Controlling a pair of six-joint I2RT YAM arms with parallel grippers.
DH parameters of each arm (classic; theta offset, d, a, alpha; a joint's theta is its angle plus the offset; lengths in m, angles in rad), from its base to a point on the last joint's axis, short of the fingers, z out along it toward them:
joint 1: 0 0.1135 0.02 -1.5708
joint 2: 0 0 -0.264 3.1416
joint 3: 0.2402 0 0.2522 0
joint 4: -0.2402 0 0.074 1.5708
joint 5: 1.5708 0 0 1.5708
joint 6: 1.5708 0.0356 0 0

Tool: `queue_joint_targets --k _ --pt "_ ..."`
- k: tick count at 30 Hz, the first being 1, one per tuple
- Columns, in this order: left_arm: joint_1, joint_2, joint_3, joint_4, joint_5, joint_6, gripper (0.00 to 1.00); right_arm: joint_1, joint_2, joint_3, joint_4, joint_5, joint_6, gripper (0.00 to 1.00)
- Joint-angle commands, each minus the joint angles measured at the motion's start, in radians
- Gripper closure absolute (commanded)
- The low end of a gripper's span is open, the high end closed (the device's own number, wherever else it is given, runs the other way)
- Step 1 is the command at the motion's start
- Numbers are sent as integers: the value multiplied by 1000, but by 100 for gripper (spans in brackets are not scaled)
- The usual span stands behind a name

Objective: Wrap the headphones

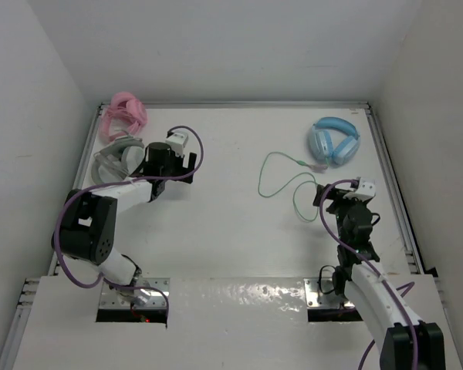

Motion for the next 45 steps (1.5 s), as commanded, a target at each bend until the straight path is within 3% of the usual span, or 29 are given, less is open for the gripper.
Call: queue_joint_targets --k 1,13,15,16,17,18,20,21,22,23,26,28,31,34,38,45 --pt "10 -22 15 30 10 4 9 6 10 -231 65 0 -7 1" --pt "8 -2 35 10 36 19 8 6 55 -203 58 1 4 1" --pt "8 -1 38 8 33 18 8 6 111 -127 30 -32 -14 3" --pt "8 -1 40 7 33 18 8 6 171 -60 -45 -30 -15 12" --pt "8 1 38 7 36 18 8 6 202 32 -142 5 -18 38" --pt "8 -2 38 5 38 18 8 6 230 208 -307 25 -39 51" --pt "10 -1 38 7 39 19 8 6 320 373 -418 164 -35 72" --pt "10 1 40 2 39 19 9 6 352 527 -498 213 -10 70" --pt "10 5 46 -1 39 18 9 4 421 595 -539 271 1 61" --pt "10 10 49 -4 39 18 9 1 461 728 -593 343 19 39" --pt "11 13 52 -7 35 15 9 -34 640 981 -703 363 68 11" --pt "11 13 52 -9 36 15 9 -54 789 1098 -762 362 85 5" --pt "11 12 54 -10 38 16 9 -65 982 1347 -887 414 116 1" --pt "11 19 63 -18 41 18 10 -101 1108 1462 -981 444 208 1" --pt "17 36 80 -38 50 16 11 -106 1205 1459 -955 520 353 3" --pt "54 73 118 -73 99 4 13 -118 1394 1463 -969 564 383 5"
